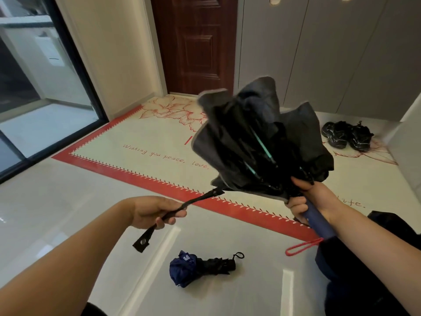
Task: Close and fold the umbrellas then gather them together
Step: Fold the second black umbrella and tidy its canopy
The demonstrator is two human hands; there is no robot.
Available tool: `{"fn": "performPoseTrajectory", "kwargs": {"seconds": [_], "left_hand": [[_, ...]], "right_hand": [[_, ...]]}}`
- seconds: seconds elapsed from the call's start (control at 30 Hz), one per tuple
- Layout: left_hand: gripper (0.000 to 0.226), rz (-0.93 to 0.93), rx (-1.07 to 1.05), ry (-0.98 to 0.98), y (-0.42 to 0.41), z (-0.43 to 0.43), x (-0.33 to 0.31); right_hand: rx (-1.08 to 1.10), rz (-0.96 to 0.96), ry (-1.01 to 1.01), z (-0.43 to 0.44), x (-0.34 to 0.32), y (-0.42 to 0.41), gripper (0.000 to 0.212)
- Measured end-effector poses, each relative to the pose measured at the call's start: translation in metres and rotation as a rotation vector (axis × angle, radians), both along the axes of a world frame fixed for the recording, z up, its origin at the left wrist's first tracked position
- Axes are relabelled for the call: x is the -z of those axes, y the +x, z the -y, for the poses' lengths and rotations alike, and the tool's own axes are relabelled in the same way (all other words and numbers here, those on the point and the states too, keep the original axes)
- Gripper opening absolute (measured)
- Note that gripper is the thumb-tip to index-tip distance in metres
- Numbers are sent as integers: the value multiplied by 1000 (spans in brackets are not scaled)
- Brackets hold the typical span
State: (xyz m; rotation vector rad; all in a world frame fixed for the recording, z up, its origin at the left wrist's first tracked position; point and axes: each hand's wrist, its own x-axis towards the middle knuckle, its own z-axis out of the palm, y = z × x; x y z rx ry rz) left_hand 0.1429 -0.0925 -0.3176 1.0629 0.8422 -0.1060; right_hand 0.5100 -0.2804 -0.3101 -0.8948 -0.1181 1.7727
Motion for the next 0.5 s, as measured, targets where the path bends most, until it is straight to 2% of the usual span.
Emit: {"fn": "performPoseTrajectory", "kwargs": {"seconds": [0.13, 0.33, 0.5], "left_hand": [[13, 31, -113, -2, 14, -1, 0], [18, -48, -58, 244, 34, 0, -10], [24, -137, 17, 413, 49, 13, -22]], "right_hand": [[34, 219, -148, -5, 6, -4, 43], [-76, 428, -253, -8, 32, -19, 26], [-167, 711, -310, -8, 37, -32, 14]]}}
